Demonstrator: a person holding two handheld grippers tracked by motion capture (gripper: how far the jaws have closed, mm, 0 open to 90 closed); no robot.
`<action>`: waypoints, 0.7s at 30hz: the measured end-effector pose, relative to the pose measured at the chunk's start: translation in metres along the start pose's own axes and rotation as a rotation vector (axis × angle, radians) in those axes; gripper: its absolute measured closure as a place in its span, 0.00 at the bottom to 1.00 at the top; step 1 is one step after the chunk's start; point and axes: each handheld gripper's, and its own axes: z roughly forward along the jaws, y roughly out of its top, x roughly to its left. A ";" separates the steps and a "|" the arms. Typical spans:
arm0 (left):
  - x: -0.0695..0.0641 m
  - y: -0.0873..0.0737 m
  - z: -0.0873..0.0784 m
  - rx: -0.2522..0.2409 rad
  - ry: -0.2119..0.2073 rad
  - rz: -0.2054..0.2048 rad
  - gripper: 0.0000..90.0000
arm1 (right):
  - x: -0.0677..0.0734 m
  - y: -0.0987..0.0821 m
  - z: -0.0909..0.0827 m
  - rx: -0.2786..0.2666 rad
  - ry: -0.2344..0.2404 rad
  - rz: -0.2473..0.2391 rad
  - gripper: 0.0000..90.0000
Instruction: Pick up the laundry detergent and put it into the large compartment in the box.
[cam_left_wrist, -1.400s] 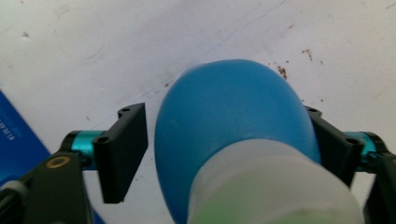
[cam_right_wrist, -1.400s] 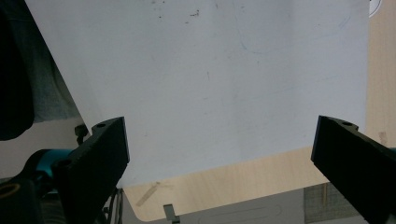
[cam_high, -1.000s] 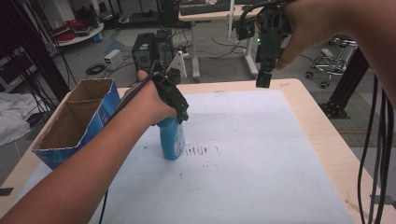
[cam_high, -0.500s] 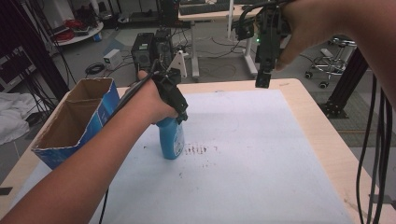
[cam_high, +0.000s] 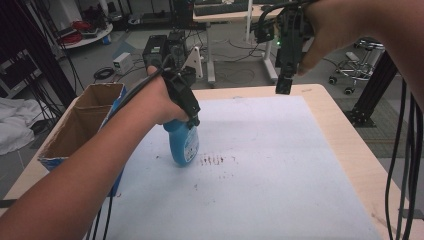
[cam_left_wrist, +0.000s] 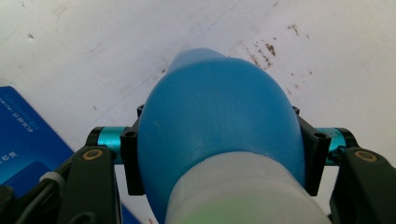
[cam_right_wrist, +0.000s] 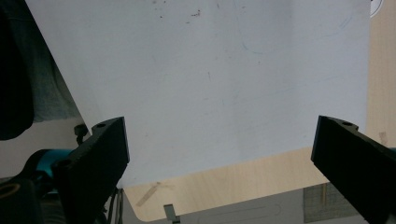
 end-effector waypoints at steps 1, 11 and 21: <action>0.000 0.000 -0.004 0.002 -0.001 0.003 0.41 | 0.000 0.000 0.000 0.001 -0.001 -0.001 0.04; -0.004 -0.007 -0.041 0.039 -0.013 0.098 0.41 | 0.003 -0.004 -0.004 -0.007 -0.007 0.003 0.04; 0.005 -0.017 -0.074 0.057 -0.038 0.108 0.41 | 0.004 -0.002 -0.004 -0.010 -0.008 -0.011 0.04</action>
